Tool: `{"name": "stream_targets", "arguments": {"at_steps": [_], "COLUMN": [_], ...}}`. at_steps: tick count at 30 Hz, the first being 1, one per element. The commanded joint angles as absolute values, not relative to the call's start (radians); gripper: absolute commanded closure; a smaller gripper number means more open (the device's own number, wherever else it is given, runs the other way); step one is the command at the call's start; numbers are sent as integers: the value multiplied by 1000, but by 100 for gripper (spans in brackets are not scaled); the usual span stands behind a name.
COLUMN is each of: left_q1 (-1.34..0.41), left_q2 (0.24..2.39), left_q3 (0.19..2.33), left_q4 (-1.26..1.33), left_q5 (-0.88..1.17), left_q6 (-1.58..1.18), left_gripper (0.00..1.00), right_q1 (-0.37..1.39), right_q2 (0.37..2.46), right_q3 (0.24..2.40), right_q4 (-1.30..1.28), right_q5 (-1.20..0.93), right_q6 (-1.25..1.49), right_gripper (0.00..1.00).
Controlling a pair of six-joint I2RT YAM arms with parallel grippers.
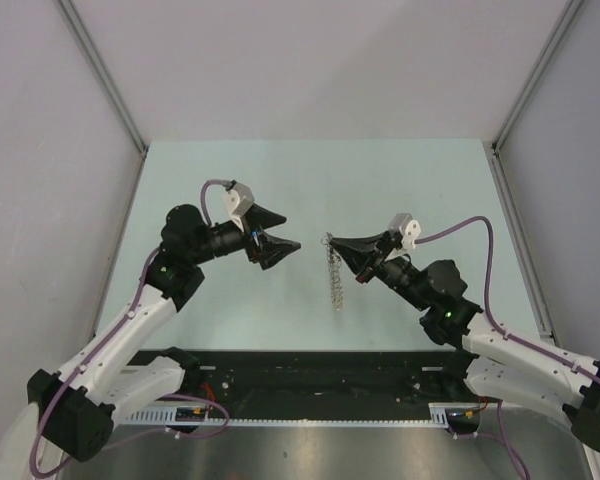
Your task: Put the keys on the keyring
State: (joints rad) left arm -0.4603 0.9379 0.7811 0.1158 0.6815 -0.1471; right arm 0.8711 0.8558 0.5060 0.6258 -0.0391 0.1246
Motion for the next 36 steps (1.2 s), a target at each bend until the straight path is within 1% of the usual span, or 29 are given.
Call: {"name": "stream_targets", "arguments": {"at_steps": [1, 3, 8, 12, 15, 19, 20, 21, 23, 26, 29, 36], "left_q1": [-485, -500, -532, -537, -534, -534, -535, -535, -535, -537, -535, -541], "left_q2": [962, 963, 940, 954, 974, 986, 988, 991, 997, 1009, 1022, 1052], "left_q3": [824, 813, 761, 723, 701, 689, 678, 675, 666, 657, 658, 669], "left_q4": [288, 326, 397, 459, 512, 563, 595, 610, 649, 681, 678, 634], "left_q5": [848, 896, 928, 907, 888, 914, 922, 933, 975, 1029, 1066, 1040], "left_q6": [-204, -203, -201, -221, -250, -288, -308, -320, -353, -389, -402, -397], "left_gripper": [23, 29, 35, 46, 51, 59, 65, 67, 71, 73, 73, 76], "right_q1": [858, 848, 844, 844, 844, 845, 844, 844, 844, 844, 845, 844], "right_q2": [825, 822, 830, 845, 859, 873, 876, 882, 891, 899, 899, 905], "right_q3": [505, 495, 494, 492, 492, 492, 492, 492, 492, 492, 492, 492], "right_q4": [749, 772, 785, 804, 815, 821, 822, 824, 831, 839, 838, 856], "right_q5": [-107, -132, -179, -221, -238, -252, -255, -261, -265, -273, -273, -291], "right_q6": [169, 182, 213, 224, 227, 224, 225, 227, 229, 229, 229, 230], "right_gripper": [100, 100, 100, 100, 100, 100, 100, 100, 100, 100, 100, 100]}}
